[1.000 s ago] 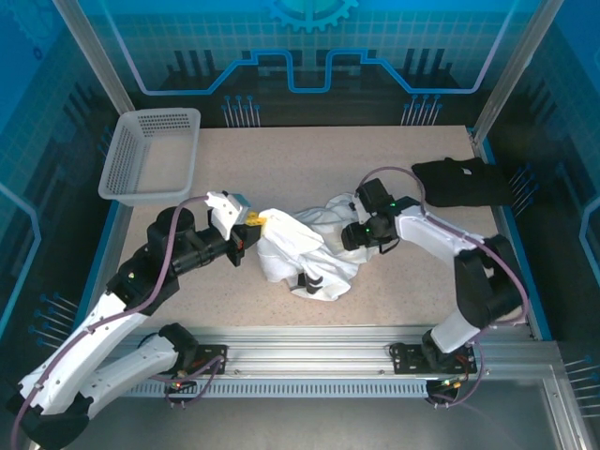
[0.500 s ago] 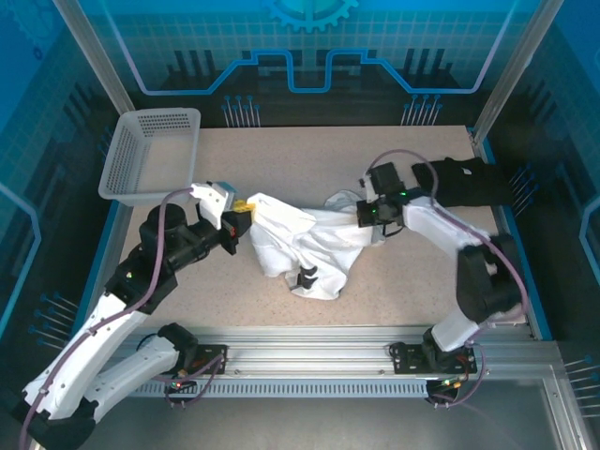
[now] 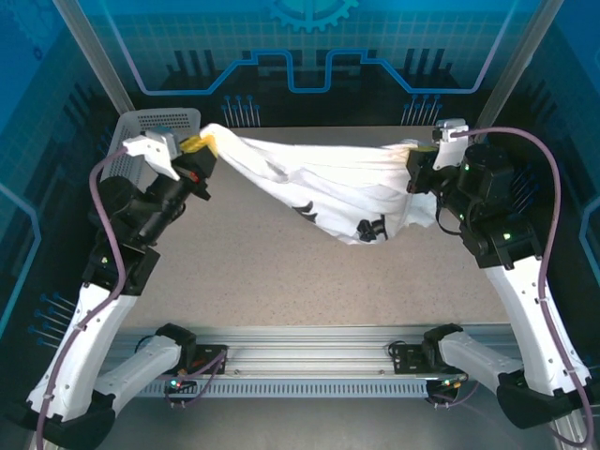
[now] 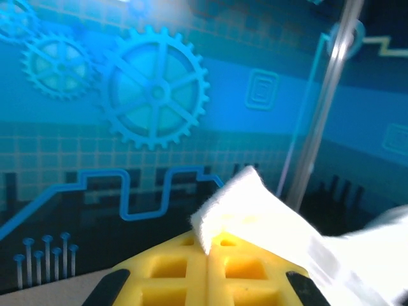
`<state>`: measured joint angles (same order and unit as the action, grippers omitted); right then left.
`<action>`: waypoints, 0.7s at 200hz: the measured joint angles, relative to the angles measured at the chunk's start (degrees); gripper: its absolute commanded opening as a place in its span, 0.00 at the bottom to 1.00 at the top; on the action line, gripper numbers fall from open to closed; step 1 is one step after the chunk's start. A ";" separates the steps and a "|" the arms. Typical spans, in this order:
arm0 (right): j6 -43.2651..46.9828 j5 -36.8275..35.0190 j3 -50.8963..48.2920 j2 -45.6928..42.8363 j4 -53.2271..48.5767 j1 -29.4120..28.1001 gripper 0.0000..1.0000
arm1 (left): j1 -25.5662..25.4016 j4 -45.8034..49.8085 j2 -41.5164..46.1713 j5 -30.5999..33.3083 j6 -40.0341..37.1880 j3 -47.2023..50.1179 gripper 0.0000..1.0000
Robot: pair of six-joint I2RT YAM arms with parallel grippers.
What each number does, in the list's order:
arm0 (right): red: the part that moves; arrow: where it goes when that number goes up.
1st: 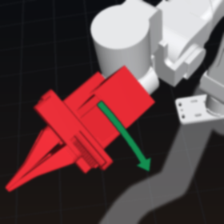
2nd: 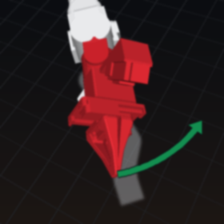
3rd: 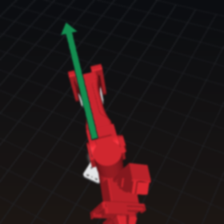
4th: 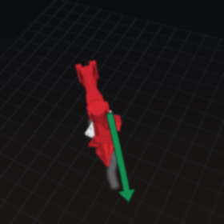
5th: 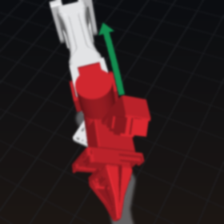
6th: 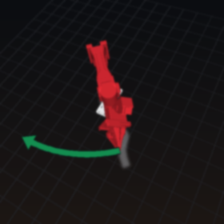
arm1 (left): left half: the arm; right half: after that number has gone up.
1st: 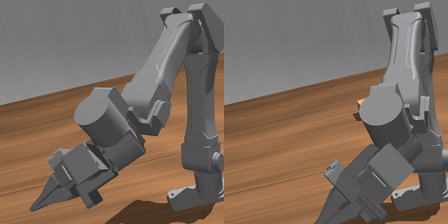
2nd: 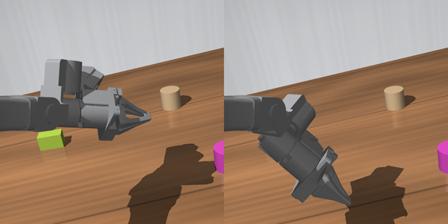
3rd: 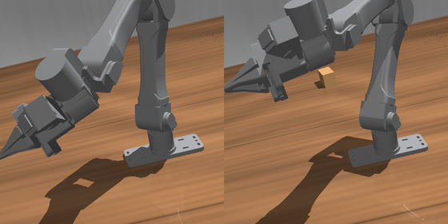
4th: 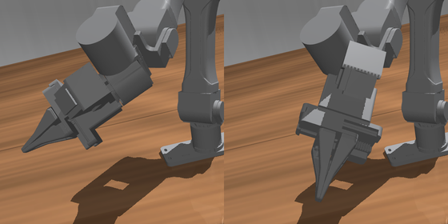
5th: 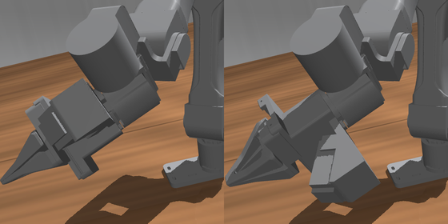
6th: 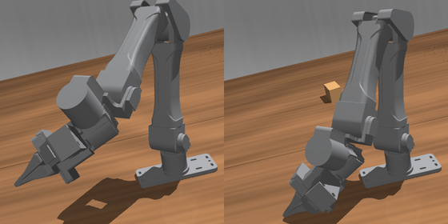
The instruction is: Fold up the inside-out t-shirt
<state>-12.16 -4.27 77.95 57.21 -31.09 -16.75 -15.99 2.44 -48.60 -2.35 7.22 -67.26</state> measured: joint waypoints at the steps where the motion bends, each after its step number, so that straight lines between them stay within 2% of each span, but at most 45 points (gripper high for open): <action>1: -0.02 0.02 -0.04 0.00 -0.02 -0.09 0.01 | 0.15 0.00 -0.04 0.00 0.04 0.00 0.00; 23: -0.59 0.00 -3.87 0.46 -0.15 -2.14 0.09 | 3.80 -0.31 -0.98 -0.46 1.99 0.35 0.00; 47: -2.27 0.20 -11.32 2.89 0.26 -3.17 0.11 | 5.35 -0.02 -2.56 -1.77 3.69 3.65 0.00; 67: -3.39 0.24 -15.45 8.57 0.28 -3.23 0.12 | 5.81 1.55 -4.46 -3.13 4.98 6.60 0.00; 93: -3.48 0.11 -15.78 16.61 0.74 -3.23 0.16 | 6.34 4.59 -6.27 -4.66 6.49 8.76 0.00; 140: -2.21 -0.24 -12.57 25.24 0.61 -3.23 0.30 | 7.63 7.26 -6.05 -6.54 8.15 9.31 0.00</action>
<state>-14.37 -4.51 65.39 82.46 -30.48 -19.99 -8.36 9.69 -54.65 -8.88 15.38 -57.95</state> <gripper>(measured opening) 0.267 0.053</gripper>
